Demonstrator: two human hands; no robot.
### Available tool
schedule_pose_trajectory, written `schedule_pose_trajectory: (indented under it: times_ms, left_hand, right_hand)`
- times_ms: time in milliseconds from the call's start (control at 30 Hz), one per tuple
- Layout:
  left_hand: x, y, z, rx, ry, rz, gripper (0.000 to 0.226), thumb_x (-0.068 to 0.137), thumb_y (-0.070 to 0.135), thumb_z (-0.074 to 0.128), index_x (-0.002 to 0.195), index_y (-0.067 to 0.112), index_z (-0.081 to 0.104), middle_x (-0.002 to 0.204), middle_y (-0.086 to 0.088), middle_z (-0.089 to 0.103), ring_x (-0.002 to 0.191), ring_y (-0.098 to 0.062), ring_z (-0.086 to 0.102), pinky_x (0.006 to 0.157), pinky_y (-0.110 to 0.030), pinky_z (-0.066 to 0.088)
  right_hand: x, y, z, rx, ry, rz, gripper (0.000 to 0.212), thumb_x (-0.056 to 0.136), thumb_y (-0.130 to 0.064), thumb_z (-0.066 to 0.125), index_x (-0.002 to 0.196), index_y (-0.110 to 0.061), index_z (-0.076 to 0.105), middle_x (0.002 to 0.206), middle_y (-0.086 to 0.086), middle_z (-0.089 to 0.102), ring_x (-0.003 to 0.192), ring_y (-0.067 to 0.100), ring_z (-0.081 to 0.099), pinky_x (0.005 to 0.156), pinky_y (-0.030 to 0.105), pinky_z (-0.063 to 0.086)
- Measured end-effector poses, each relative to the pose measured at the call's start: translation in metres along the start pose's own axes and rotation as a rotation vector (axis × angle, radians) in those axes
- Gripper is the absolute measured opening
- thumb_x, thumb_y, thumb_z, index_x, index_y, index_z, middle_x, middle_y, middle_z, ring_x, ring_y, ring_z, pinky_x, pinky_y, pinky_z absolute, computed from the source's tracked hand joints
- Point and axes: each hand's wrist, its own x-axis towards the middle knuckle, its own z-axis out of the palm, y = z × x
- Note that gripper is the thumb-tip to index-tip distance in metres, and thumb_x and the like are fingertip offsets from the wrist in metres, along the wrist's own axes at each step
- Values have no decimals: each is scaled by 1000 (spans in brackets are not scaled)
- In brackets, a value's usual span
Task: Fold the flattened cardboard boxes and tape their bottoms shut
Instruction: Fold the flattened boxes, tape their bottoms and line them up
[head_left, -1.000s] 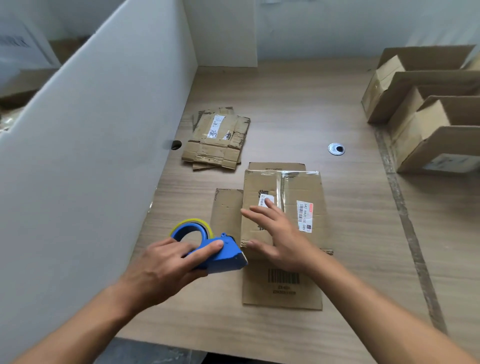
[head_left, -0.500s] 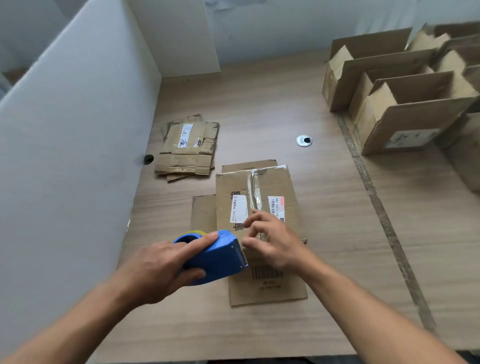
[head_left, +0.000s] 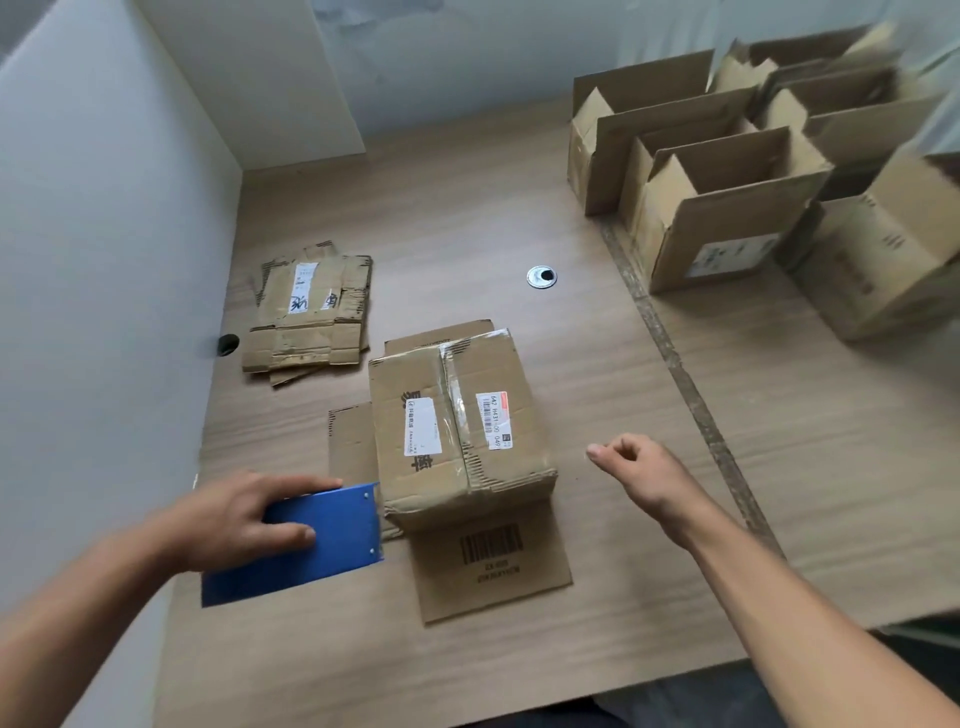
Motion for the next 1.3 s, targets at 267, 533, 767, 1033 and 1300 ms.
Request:
schedule_pose_trajectory:
  times_ms: [267, 533, 767, 1033, 1300]
  left_hand:
    - [5, -8, -6, -95, -49, -89, 52, 68, 58, 57, 115, 75, 45, 106, 34, 66, 97, 7, 62, 91, -25, 49]
    - [32, -9, -1, -83, -144, -183, 35, 81, 45, 67, 114, 54, 62, 109, 25, 69, 99, 4, 61, 89, -21, 46]
    - [43, -14, 3, -42, -145, -200, 30, 91, 42, 65, 119, 52, 62, 110, 24, 68, 99, 3, 60, 82, -20, 42]
    - [46, -11, 5, 9, -102, -217, 30, 89, 50, 66, 119, 53, 62, 113, 21, 68, 101, 1, 61, 88, -23, 45]
    - [42, -6, 11, 32, -66, -234, 34, 89, 51, 64, 123, 51, 61, 113, 19, 67, 99, -2, 60, 80, -23, 42]
  right_hand:
    - [6, 7, 12, -74, 21, 43, 33, 89, -36, 72, 68, -16, 54, 65, 0, 46, 64, 14, 42, 63, 33, 31]
    - [11, 12, 25, -274, -12, 117, 40, 92, -39, 67, 64, -18, 48, 60, -3, 44, 64, 16, 44, 58, 34, 29]
    - [14, 8, 34, -102, -199, 359, 36, 98, -44, 56, 87, -15, 73, 103, 7, 66, 87, 23, 56, 67, 30, 41]
    - [8, 9, 47, -331, 79, -20, 14, 94, -28, 63, 105, -23, 69, 102, 0, 70, 97, 21, 63, 77, 25, 40]
    - [-11, 24, 56, 70, 151, -5, 14, 92, -25, 66, 79, -25, 68, 75, -5, 70, 76, 17, 68, 79, 48, 58]
